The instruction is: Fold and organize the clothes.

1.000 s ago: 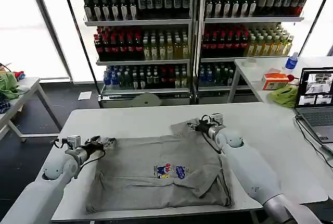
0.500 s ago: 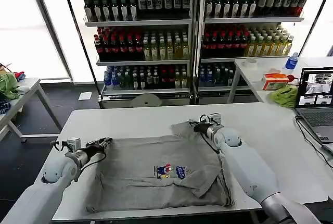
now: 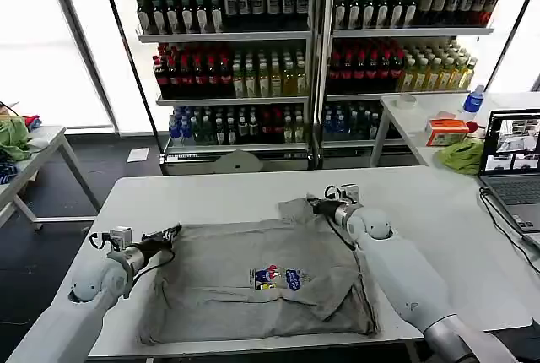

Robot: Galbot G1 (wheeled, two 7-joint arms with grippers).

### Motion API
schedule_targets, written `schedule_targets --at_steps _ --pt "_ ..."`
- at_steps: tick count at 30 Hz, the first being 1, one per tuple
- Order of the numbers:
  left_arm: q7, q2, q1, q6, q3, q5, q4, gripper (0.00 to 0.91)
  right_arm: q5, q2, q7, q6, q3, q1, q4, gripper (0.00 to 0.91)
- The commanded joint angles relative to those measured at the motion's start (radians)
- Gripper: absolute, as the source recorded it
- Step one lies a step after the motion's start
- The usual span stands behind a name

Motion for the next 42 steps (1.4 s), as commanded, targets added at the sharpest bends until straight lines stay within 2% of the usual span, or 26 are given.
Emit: schedule_targets --at_steps 1,9,16,24,32,42 --pt "-0.017 0.004 0.01 -0.023 -0.017 -0.023 -0.063 0.01 0.086 -0.015 0.0 0.003 0.025 -0.034 0.1 0.0" --pt "-0.052 0.012 0.062 -0.024 -0.066 -0.032 -0.173 0.01 0.145 -0.071 0.023 0.003 0.083 -0.128 0.243 0.0" --pt "-0.077 0.022 0.157 -0.032 -0.138 -0.037 -0.3 0.01 0.204 -0.141 0.044 0.005 0.161 -0.264 0.453 0.0" --pt "-0.082 0.025 0.221 -0.032 -0.186 -0.041 -0.367 0.0 0.246 -0.229 0.062 0.008 0.235 -0.412 0.651 0.0" --pt "-0.09 0.013 0.322 -0.026 -0.243 -0.04 -0.479 0.01 0.281 -0.309 0.069 0.013 0.395 -0.659 0.831 0.0" --pt "-0.109 0.005 0.52 0.037 -0.385 -0.01 -0.615 0.01 0.297 -0.334 0.076 0.017 0.587 -0.888 0.949 0.0"
